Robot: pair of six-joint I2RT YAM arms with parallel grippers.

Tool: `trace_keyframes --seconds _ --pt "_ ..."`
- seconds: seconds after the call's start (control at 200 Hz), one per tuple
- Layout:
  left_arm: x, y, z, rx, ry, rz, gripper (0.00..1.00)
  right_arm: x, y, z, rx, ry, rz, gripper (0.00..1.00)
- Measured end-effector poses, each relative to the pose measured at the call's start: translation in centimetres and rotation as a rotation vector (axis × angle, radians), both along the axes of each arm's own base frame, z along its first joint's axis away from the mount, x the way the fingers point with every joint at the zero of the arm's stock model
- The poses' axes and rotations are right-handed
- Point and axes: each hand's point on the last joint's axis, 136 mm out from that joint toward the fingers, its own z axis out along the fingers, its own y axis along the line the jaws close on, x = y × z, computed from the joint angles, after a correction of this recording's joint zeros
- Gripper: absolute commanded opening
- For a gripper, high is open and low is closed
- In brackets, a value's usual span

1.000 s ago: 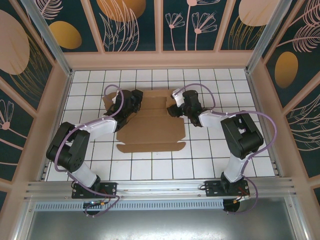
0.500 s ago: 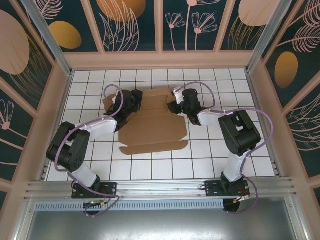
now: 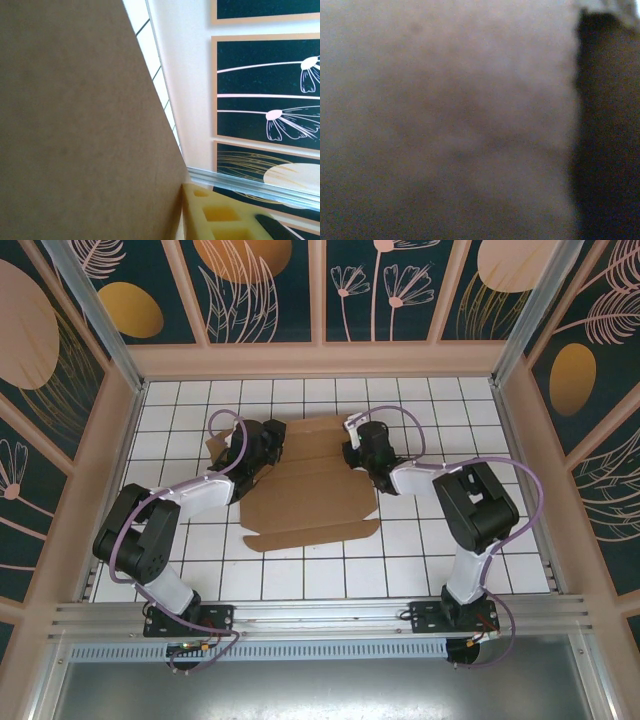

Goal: Fold the paper box

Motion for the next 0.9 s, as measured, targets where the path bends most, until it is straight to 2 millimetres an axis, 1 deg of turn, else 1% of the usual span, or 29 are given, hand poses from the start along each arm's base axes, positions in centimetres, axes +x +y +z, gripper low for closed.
trace_keyframes --seconds 0.06,0.15,0.235,0.37,0.43,0.535,0.636,0.681,0.901 --pt "0.0 -0.1 0.0 -0.004 0.002 -0.005 0.25 0.0 -0.1 0.0 -0.015 -0.007 -0.026 0.22" --pt "-0.1 -0.2 0.0 -0.007 0.003 -0.010 0.25 -0.1 -0.4 -0.1 -0.039 -0.015 -0.063 0.18" --pt "-0.1 -0.2 0.0 -0.010 0.005 -0.011 0.25 0.0 -0.6 -0.1 -0.047 -0.020 -0.107 0.16" --pt "-0.2 -0.3 0.0 -0.015 0.007 -0.016 0.26 1.2 -0.8 -0.1 -0.052 -0.017 -0.192 0.15" --pt "-0.2 -0.4 0.0 -0.015 0.008 -0.016 0.26 1.7 -0.8 -0.1 -0.048 -0.017 -0.224 0.13" --pt "-0.2 -0.3 0.0 -0.018 0.009 -0.014 0.26 2.2 -0.6 -0.2 -0.050 -0.023 -0.272 0.10" --pt "-0.1 -0.3 0.0 -0.020 0.010 -0.009 0.27 2.7 -0.4 -0.2 -0.050 -0.025 -0.316 0.05" --pt "-0.1 -0.2 0.0 -0.020 0.010 -0.007 0.27 3.0 -0.3 -0.2 -0.047 -0.022 -0.330 0.00" --pt "-0.1 -0.2 -0.2 -0.025 0.017 -0.005 0.28 3.6 -0.1 -0.2 -0.032 -0.002 -0.386 0.00"
